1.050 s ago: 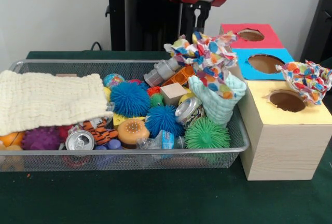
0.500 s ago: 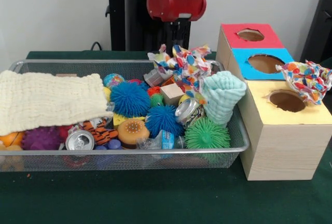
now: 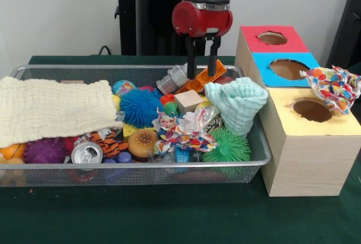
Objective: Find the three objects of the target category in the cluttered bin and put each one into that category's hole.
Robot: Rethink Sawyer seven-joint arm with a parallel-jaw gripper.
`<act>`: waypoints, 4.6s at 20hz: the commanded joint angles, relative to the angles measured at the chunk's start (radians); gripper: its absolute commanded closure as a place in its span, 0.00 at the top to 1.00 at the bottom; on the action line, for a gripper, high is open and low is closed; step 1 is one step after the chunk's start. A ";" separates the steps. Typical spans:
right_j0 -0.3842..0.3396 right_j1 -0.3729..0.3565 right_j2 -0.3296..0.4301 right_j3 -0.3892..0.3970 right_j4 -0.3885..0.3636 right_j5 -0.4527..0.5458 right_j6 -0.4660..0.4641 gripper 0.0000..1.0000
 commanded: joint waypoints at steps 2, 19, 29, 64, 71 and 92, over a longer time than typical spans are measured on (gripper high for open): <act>0.025 0.032 0.008 0.097 -0.020 -0.040 0.172 1.00; 0.003 -0.191 0.116 0.275 0.245 0.188 0.160 1.00; 0.054 -0.175 0.123 0.299 0.341 0.145 0.204 1.00; 0.260 -0.126 0.053 0.316 0.521 -0.011 0.310 1.00; 0.321 -0.129 0.013 0.288 0.557 0.010 0.316 1.00; 0.451 -0.034 -0.101 0.158 0.605 -0.061 0.282 1.00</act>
